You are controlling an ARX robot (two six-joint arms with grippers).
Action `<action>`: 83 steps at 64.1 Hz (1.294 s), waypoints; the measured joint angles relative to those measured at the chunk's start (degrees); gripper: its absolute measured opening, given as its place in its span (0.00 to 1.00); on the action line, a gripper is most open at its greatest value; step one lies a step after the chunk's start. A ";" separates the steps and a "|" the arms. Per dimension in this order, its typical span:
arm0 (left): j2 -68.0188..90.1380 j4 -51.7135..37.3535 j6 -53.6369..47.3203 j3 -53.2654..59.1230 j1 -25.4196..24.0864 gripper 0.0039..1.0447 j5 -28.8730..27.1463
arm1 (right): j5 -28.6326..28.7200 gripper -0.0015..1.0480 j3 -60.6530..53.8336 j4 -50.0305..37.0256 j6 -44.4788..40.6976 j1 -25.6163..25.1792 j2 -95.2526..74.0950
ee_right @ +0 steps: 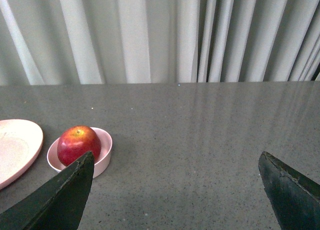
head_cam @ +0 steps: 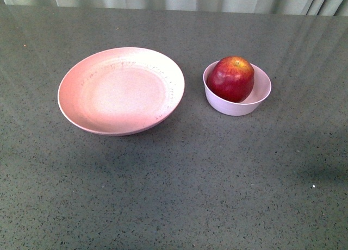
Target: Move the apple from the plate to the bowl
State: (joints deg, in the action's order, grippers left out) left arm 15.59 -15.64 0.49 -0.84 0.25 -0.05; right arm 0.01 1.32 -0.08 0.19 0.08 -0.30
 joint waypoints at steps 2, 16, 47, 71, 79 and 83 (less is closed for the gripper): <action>-0.55 0.55 -0.02 0.00 0.00 0.01 0.00 | 0.00 0.91 0.00 0.00 0.00 0.00 0.00; -4.13 4.07 -0.02 0.00 -0.02 0.01 0.00 | -0.02 0.91 0.00 0.00 0.00 0.00 0.00; -14.71 15.65 0.00 -0.02 -0.07 0.01 0.04 | 0.00 0.91 0.00 0.00 0.00 0.00 0.00; -14.73 15.65 -0.02 -0.02 -0.07 0.61 0.02 | -0.02 0.91 0.00 0.00 0.00 0.00 0.00; -14.73 15.65 -0.02 -0.02 -0.07 0.83 0.04 | 0.00 0.91 0.00 0.00 0.00 0.00 0.00; -14.73 15.65 -0.02 -0.02 -0.07 0.93 0.02 | 0.00 0.91 0.00 0.00 0.00 0.00 0.00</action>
State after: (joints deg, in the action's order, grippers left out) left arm 0.86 0.01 0.47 -0.86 0.19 -0.03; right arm 0.01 1.32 -0.08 0.19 0.08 -0.30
